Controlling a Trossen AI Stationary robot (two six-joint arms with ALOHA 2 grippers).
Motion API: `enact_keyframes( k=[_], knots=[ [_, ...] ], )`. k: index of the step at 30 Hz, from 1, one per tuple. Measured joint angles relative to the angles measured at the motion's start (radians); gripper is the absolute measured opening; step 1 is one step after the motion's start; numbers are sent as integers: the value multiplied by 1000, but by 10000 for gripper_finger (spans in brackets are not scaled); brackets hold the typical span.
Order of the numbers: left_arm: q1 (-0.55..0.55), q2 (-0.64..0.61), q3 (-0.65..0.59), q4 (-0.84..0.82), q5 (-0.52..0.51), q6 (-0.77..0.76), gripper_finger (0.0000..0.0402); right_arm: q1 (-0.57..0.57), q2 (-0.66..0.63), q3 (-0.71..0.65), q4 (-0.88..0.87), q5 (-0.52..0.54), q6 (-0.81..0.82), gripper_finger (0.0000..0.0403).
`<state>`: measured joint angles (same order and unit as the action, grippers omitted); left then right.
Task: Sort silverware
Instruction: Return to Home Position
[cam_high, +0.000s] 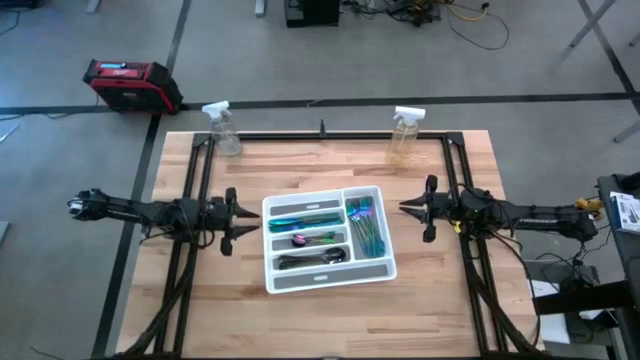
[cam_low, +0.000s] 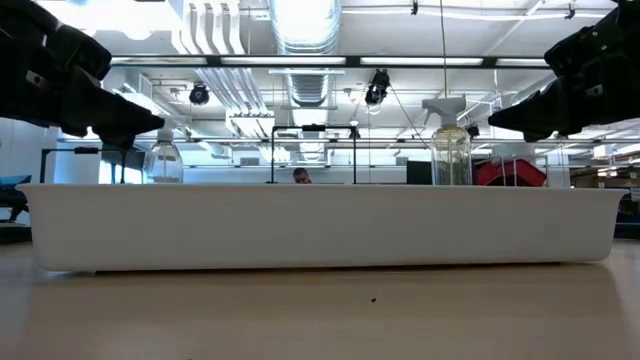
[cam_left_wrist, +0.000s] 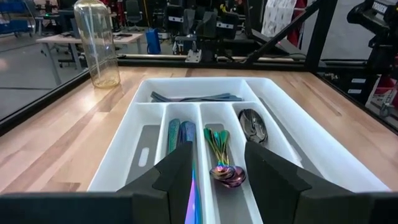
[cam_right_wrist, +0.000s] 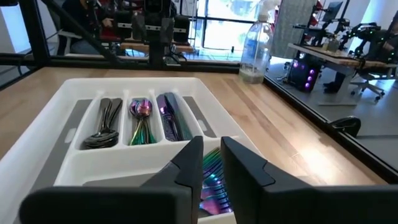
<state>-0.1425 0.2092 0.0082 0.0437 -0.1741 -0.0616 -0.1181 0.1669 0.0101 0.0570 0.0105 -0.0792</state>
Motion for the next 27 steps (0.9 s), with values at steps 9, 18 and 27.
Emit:
enact_keyframes(
  k=[9, 18, 27],
  knots=[
    [0, 25, 0, 0, 0, 0, 133, 0, -21, 0, -3, -1, 0, 69],
    [0, 47, 0, 0, 0, 0, 133, 0, -148, 0, 4, -8, 0, 82],
    [0, 53, 0, 0, 0, 0, 133, 0, -142, 0, -2, -9, 0, 70]
  ],
)
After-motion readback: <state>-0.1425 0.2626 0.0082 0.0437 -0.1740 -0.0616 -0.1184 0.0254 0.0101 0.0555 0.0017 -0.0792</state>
